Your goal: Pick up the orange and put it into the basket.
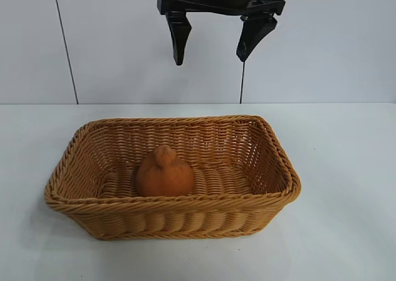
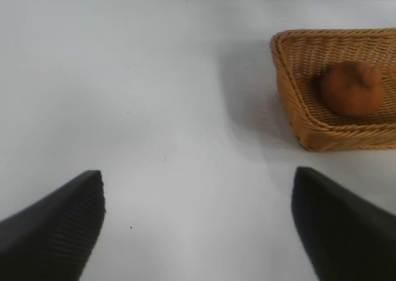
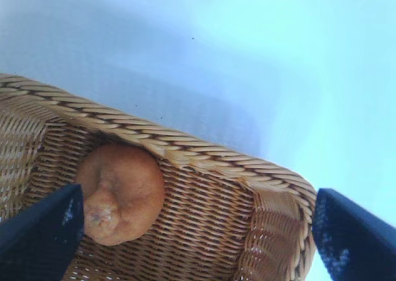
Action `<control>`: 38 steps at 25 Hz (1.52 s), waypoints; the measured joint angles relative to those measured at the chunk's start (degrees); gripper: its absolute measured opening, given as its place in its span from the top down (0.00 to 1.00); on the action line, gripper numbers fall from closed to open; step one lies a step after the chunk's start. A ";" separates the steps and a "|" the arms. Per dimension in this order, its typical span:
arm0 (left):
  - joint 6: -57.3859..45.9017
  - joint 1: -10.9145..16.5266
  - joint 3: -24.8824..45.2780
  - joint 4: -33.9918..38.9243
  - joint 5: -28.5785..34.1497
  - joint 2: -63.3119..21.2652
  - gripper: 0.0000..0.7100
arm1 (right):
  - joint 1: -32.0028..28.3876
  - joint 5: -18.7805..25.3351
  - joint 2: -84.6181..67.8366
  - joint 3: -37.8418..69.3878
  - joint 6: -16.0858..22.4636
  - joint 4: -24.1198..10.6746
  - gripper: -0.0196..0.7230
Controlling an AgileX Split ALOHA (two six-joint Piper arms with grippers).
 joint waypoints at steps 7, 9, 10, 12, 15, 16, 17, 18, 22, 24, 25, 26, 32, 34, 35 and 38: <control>0.00 0.00 0.00 0.00 0.00 0.00 0.17 | -16.35 0.00 0.00 0.00 -0.27 1.87 0.04; 0.00 0.00 0.00 0.00 0.00 0.00 0.17 | -19.20 0.00 0.00 0.00 -0.35 3.61 0.04; 0.00 0.00 0.00 0.00 0.00 0.00 0.17 | -19.94 0.00 0.00 0.00 -0.49 4.53 0.04; 0.00 0.00 0.00 0.13 0.00 0.00 0.17 | -20.73 0.00 0.00 0.00 -1.28 5.50 0.04; 0.00 0.00 0.00 1.18 0.00 0.00 0.17 | -20.59 -0.05 -0.41 1.44 -2.13 6.60 0.04; 0.00 0.00 0.00 1.57 0.00 0.00 0.17 | -20.43 -0.05 -1.10 3.07 -2.38 6.78 0.04; 0.00 0.00 0.00 1.75 0.00 0.00 0.17 | -20.23 -0.10 -1.87 5.22 -2.75 7.09 0.04; 0.00 0.00 0.00 1.82 0.00 0.00 0.17 | -19.93 -0.10 -3.11 7.27 -3.02 7.22 0.04; 0.00 0.00 0.00 1.71 0.00 0.00 0.17 | -19.07 -0.10 -10.27 19.24 -4.91 7.32 0.04; 0.00 0.00 0.00 1.16 0.00 0.00 0.17 | -19.01 0.03 -14.50 26.35 -5.53 7.38 0.04; 0.00 0.00 0.00 0.93 0.00 0.00 0.17 | -18.96 0.16 -16.87 29.36 -5.85 7.38 0.04; 0.00 0.00 0.00 0.80 0.00 0.00 0.17 | -18.90 0.24 -19.31 32.99 -6.29 7.38 0.04; 0.00 0.00 0.00 -0.04 0.00 0.00 0.17 | -18.90 0.40 -33.34 53.42 -7.89 7.38 0.04; 0.34 0.00 0.00 -0.35 0.00 0.00 0.17 | -18.90 0.00 -38.58 60.64 -7.89 7.38 0.04; 0.34 0.00 0.00 -0.39 0.00 0.00 0.17 | -18.90 -0.93 -40.85 64.20 -7.89 7.38 0.04; 0.34 0.00 0.00 -0.39 0.00 0.00 0.17 | -18.90 -5.14 -48.64 73.28 -7.89 7.38 0.04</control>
